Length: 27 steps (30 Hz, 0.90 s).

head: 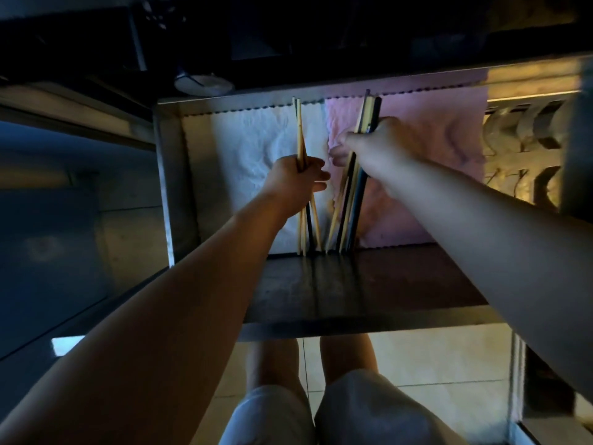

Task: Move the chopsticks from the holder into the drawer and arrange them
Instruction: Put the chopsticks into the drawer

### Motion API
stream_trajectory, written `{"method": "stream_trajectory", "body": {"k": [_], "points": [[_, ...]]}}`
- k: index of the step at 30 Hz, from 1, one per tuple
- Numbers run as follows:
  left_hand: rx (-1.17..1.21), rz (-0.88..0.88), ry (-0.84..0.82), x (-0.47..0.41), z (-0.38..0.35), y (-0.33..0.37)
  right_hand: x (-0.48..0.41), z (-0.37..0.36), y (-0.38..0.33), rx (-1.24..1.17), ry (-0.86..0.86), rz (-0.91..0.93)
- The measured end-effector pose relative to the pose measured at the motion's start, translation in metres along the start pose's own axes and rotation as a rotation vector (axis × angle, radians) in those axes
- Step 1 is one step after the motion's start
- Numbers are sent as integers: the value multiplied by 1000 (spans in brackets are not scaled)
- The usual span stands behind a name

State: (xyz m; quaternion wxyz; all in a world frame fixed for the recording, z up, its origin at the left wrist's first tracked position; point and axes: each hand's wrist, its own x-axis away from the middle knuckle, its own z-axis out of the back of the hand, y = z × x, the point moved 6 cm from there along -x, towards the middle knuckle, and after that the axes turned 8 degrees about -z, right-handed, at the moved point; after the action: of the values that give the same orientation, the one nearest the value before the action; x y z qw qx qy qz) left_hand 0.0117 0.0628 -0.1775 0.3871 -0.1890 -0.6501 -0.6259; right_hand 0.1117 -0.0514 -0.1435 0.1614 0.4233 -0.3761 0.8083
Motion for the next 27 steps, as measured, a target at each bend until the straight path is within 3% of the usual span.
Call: {"method": "stream_trajectory", "body": {"k": [5,11,18,27], "points": [[-231,1,122,-9,4,-15,-19,-23,23,123,-17,-94],[-524,-25,183,-9,9,-15,-45,-33,68,159,86,8],[-501,18,117,22,9,-8,8,-15,61,89,3,-100],[-654,99,39,124,10,17,101,34,31,162,-32,-93]]}}
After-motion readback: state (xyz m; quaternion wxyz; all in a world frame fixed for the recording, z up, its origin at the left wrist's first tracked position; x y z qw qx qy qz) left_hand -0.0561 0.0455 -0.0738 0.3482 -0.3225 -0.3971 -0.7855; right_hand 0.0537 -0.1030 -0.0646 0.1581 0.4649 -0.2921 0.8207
